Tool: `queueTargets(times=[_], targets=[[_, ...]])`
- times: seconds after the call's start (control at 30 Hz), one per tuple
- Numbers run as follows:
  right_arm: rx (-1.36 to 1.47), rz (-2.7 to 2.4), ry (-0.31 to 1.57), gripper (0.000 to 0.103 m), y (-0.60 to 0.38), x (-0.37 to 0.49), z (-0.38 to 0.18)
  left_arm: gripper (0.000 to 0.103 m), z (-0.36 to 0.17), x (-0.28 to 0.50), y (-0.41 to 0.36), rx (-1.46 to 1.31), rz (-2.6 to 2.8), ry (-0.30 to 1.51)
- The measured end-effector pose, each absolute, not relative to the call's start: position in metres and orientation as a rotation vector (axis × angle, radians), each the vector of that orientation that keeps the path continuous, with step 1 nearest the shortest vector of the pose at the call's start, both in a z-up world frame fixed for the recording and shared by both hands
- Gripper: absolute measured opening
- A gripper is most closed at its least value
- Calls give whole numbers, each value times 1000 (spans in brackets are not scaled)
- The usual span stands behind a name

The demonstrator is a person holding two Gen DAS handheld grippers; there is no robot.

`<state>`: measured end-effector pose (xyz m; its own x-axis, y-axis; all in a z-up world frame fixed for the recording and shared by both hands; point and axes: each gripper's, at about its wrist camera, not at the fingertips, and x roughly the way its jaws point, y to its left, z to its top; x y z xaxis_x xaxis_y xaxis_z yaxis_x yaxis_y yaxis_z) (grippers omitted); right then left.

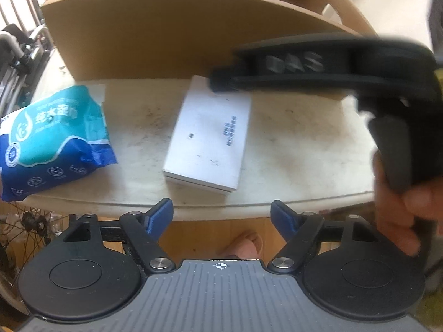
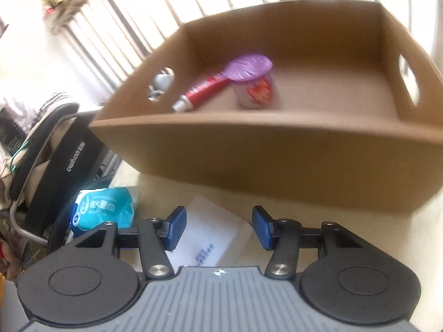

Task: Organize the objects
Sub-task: 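Move both tools toward the white box lying on the table, then close the right gripper on the white box while the left gripper closes on it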

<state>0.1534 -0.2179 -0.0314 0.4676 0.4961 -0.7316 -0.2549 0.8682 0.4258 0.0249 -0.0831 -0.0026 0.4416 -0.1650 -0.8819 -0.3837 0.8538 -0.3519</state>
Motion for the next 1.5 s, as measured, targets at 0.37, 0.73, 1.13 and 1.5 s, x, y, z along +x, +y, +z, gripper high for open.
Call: queueTargets(times=[0.37, 0.73, 1.13, 1.5], targets=[[284, 570, 1011, 57, -211, 173, -51, 68, -6, 42, -91, -507, 115, 1099], [329, 631, 1065, 57, -231, 165, -54, 69, -9, 53, -93, -463, 127, 1117], [470, 576, 1121, 57, -269, 144, -63, 71, -12, 76, -105, -285, 69, 1109], [586, 528, 1151, 57, -282, 149, -78, 74, -20, 98, -121, -102, 94, 1117]])
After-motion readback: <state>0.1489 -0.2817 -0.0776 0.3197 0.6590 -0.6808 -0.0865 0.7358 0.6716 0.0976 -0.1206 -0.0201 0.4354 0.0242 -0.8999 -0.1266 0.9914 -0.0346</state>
